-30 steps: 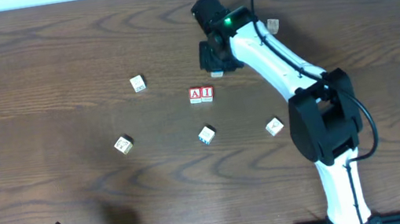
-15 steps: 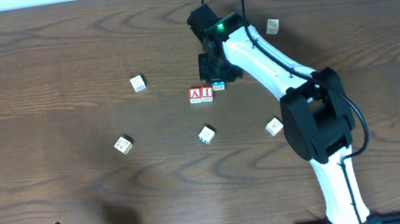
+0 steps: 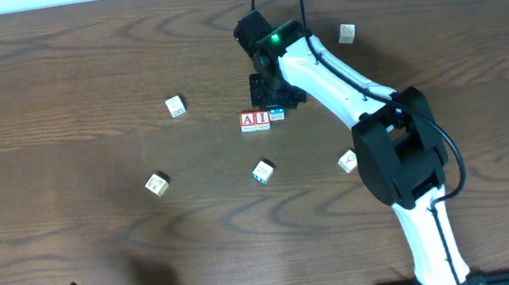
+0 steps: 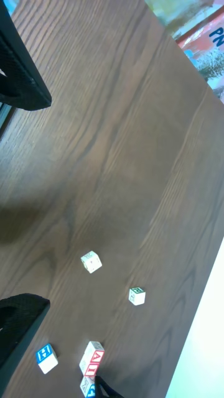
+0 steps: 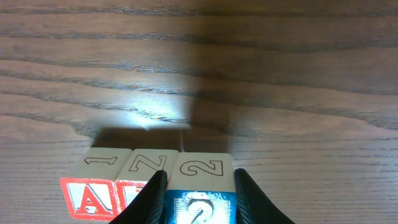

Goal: Spell out Ai2
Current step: 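Carry the '2' block left toward the right side of 'I', then lower the '2' block beside the 'I' block and open right gripper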

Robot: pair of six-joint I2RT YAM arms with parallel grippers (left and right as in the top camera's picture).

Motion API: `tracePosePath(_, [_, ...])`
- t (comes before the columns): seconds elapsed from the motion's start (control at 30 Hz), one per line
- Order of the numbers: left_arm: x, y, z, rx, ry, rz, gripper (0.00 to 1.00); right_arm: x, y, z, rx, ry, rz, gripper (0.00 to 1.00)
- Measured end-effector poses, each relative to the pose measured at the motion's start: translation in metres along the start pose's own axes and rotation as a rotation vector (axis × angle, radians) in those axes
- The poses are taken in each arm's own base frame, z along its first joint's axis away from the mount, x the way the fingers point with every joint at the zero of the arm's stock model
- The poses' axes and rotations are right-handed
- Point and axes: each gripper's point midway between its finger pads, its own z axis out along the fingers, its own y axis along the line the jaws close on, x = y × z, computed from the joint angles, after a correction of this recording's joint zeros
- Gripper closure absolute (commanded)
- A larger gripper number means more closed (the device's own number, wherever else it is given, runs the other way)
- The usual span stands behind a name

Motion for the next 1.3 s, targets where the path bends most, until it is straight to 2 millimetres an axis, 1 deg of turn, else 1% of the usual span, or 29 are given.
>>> tracePosePath(0.1, [0.000, 0.000, 0.000, 0.000, 0.000, 0.000, 0.05, 0.000, 0.000, 0.000, 0.000, 0.001, 0.000, 0.82])
tracePosePath(0.27, [0.000, 0.000, 0.000, 0.000, 0.000, 0.000, 0.05, 0.000, 0.000, 0.000, 0.001, 0.001, 0.000, 0.76])
tracePosePath(0.33, [0.000, 0.000, 0.000, 0.000, 0.000, 0.000, 0.05, 0.000, 0.000, 0.000, 0.001, 0.001, 0.000, 0.70])
tracePosePath(0.47, [0.000, 0.000, 0.000, 0.000, 0.000, 0.000, 0.05, 0.000, 0.000, 0.000, 0.001, 0.001, -0.005, 0.63])
tracePosePath(0.6, [0.000, 0.000, 0.000, 0.000, 0.000, 0.000, 0.05, 0.000, 0.000, 0.000, 0.001, 0.001, -0.008, 0.60])
tracePosePath(0.83, [0.000, 0.000, 0.000, 0.000, 0.000, 0.000, 0.05, 0.001, 0.000, 0.000, 0.001, 0.001, -0.008, 0.59])
tracePosePath(0.93, [0.000, 0.000, 0.000, 0.000, 0.000, 0.000, 0.05, 0.000, 0.000, 0.000, 0.001, 0.001, -0.008, 0.62])
tracePosePath(0.97, [0.000, 0.000, 0.000, 0.000, 0.000, 0.000, 0.05, 0.000, 0.000, 0.000, 0.002, 0.000, -0.008, 0.66])
tracePosePath(1.03, [0.000, 0.000, 0.000, 0.000, 0.000, 0.000, 0.05, -0.002, 0.000, 0.000, 0.003, -0.010, -0.010, 0.77])
tracePosePath(1.07, [0.000, 0.000, 0.000, 0.000, 0.000, 0.000, 0.05, -0.005, -0.001, 0.000, 0.002, -0.019, -0.008, 0.84])
tracePosePath(1.1, [0.000, 0.000, 0.000, 0.000, 0.000, 0.000, 0.05, -0.008, -0.001, 0.000, 0.001, -0.030, 0.003, 0.95])
tracePosePath(1.13, [0.000, 0.000, 0.000, 0.000, 0.000, 0.000, 0.05, -0.011, -0.003, 0.000, 0.002, -0.037, 0.014, 0.99])
tracePosePath(1.23, [0.000, 0.000, 0.000, 0.000, 0.000, 0.000, 0.05, -0.018, -0.015, 0.000, 0.007, -0.041, 0.085, 0.99])
tracePosePath(1.3, [0.000, 0.000, 0.000, 0.000, 0.000, 0.000, 0.05, -0.023, -0.027, -0.001, 0.016, -0.041, 0.136, 0.99])
